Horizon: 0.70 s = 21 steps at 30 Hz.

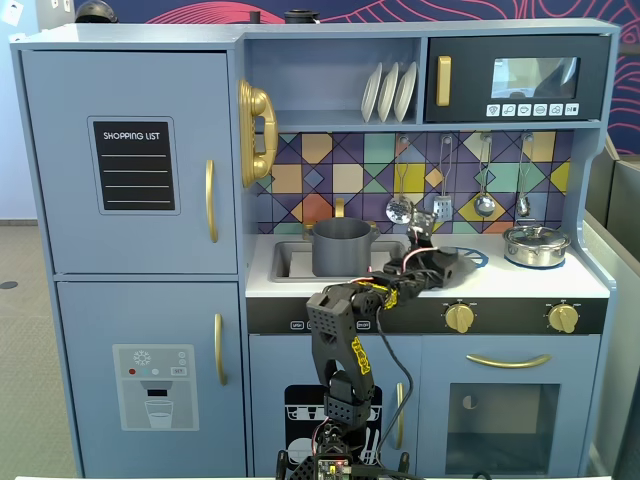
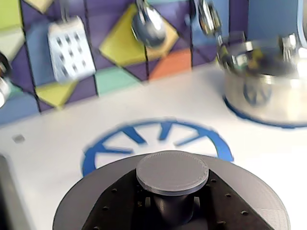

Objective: Take off the lid from the gray recipient and place it on the counter

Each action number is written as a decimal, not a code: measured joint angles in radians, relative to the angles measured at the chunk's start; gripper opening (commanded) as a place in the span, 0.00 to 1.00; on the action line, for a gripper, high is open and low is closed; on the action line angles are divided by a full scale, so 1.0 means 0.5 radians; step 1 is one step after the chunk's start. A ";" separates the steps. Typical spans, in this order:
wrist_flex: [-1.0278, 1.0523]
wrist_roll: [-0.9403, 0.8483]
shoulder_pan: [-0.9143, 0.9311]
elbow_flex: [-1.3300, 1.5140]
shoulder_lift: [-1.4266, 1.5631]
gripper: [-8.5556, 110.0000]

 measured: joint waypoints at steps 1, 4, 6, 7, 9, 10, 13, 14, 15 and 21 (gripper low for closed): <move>-0.025 -0.009 0.003 0.009 -0.021 0.07; -0.114 -0.028 0.009 0.012 -0.101 0.07; -0.135 -0.028 0.018 0.021 -0.123 0.07; -0.144 -0.028 0.018 0.028 -0.129 0.07; -0.166 -0.028 0.018 0.028 -0.129 0.10; -0.175 -0.028 0.018 0.037 -0.129 0.15; -0.209 -0.003 0.015 0.064 -0.129 0.28; -0.224 0.009 0.015 0.083 -0.129 0.32; -0.242 0.015 0.018 0.101 -0.126 0.35; -0.322 0.009 0.061 0.184 -0.098 0.37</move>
